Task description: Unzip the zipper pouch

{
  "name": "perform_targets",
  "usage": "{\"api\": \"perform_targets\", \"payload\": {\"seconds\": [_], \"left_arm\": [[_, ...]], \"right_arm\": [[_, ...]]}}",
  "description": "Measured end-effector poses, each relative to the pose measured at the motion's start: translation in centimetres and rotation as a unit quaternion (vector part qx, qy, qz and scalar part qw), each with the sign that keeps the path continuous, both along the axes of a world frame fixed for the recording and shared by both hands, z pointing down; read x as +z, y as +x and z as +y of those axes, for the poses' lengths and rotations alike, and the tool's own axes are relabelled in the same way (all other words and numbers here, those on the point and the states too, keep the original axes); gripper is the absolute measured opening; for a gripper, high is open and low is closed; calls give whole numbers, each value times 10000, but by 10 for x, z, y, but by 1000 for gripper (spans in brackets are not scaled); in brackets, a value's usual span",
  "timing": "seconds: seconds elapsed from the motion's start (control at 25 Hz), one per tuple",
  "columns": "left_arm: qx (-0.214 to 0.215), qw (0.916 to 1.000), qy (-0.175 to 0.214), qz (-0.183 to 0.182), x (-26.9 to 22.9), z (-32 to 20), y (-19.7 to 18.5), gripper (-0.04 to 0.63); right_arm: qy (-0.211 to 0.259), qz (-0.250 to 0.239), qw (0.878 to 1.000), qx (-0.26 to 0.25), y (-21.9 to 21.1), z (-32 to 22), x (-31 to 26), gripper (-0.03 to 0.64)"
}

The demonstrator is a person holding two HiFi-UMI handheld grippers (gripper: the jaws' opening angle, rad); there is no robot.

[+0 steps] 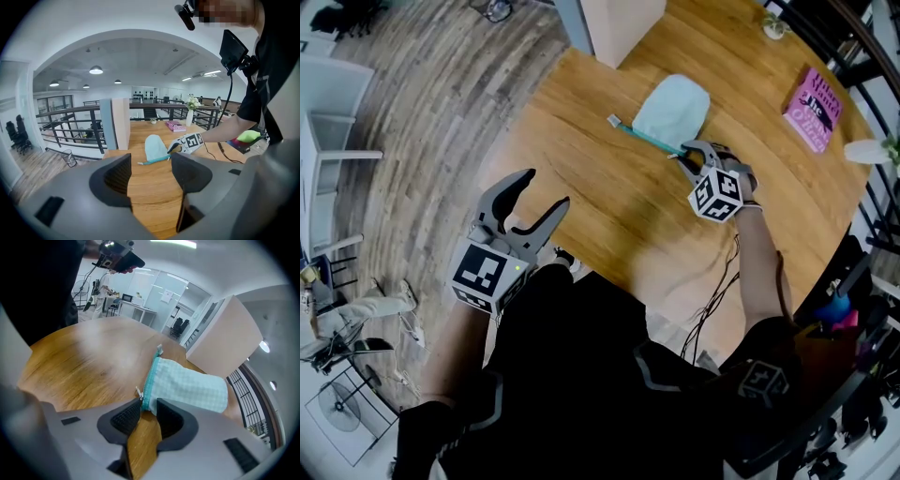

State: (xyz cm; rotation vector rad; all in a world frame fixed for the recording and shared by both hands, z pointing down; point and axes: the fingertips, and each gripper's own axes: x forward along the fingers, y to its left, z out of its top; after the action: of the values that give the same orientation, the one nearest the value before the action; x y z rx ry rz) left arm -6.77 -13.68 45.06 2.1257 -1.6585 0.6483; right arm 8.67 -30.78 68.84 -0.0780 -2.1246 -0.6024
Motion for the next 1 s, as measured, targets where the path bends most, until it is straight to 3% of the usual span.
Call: {"api": "perform_targets", "payload": {"seconds": [0.08, 0.24, 0.44, 0.6, 0.84, 1.0], "left_arm": [[36, 10000, 65, -11, -2, -2, 2, 284], [19, 9999, 99, 10, -3, -2, -1, 284], [-61, 9999, 37, 148, -1, 0, -8, 284], [100, 9992, 126, 357, -9, 1, 0, 284], [217, 9988, 145, 404, -12, -4, 2, 282], [395, 9968, 41, 700, -12, -7, 9, 284]], "right_arm": [[-43, 32, 10000, -25, 0, 2, 1, 88], [-170, 37, 9998, 18, 1, 3, 3, 75], [-822, -72, 9963, 250, 2, 3, 1, 74], [-1900, -309, 9787, 714, 3, 6, -3, 63], [-2519, -842, 9579, 1089, -1, 8, -27, 58], [-2920, -1313, 9381, 1324, -2, 11, -55, 57]]}}
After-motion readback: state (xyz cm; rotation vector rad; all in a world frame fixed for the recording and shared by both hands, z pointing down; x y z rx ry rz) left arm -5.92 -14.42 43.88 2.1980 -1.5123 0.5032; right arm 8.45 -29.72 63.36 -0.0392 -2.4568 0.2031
